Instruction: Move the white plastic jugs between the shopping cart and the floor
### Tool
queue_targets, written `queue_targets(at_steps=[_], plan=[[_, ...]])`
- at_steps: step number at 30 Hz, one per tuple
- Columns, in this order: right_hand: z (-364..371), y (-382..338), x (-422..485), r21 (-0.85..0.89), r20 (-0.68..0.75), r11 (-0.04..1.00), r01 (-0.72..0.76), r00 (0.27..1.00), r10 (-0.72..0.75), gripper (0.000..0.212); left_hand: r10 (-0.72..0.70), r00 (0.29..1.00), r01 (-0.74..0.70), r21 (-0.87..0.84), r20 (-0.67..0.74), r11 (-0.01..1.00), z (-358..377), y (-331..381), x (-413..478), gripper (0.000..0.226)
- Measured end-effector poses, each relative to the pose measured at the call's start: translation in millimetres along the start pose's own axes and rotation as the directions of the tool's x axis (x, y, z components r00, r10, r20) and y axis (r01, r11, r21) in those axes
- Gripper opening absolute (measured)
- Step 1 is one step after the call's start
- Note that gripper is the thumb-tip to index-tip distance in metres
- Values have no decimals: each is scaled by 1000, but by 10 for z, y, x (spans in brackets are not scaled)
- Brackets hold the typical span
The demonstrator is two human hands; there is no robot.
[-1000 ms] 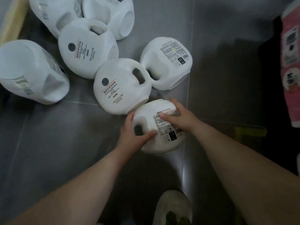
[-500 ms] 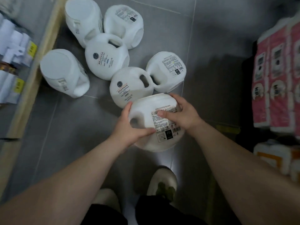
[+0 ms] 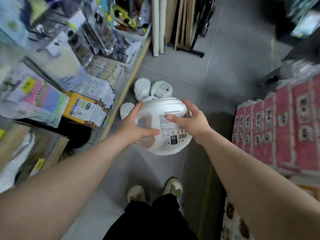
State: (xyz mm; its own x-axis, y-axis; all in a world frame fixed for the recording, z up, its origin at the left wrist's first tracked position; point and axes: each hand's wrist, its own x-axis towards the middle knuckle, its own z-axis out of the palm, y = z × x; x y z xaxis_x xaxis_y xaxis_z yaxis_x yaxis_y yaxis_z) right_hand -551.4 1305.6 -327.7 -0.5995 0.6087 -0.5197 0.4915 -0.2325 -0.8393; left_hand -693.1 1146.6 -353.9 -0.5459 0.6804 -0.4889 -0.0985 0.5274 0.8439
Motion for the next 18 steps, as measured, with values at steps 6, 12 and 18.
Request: queue_targets(at_steps=[6,12,18], plan=[[538,-842,-589,-17,19,993,114,993,-113,90,68,991,-73,-39,-117,997,-800,496,-726,120],[1194,-1336,-648,-71,156,961,266,955,-253,92,98,930,-153,-132,-353,979,-1466,606,-1238,111],[1839,-1865,-480,-126,417,902,412,847,-329,80,49,817,-128,-99,-574,987,-2018,612,-1580,114]])
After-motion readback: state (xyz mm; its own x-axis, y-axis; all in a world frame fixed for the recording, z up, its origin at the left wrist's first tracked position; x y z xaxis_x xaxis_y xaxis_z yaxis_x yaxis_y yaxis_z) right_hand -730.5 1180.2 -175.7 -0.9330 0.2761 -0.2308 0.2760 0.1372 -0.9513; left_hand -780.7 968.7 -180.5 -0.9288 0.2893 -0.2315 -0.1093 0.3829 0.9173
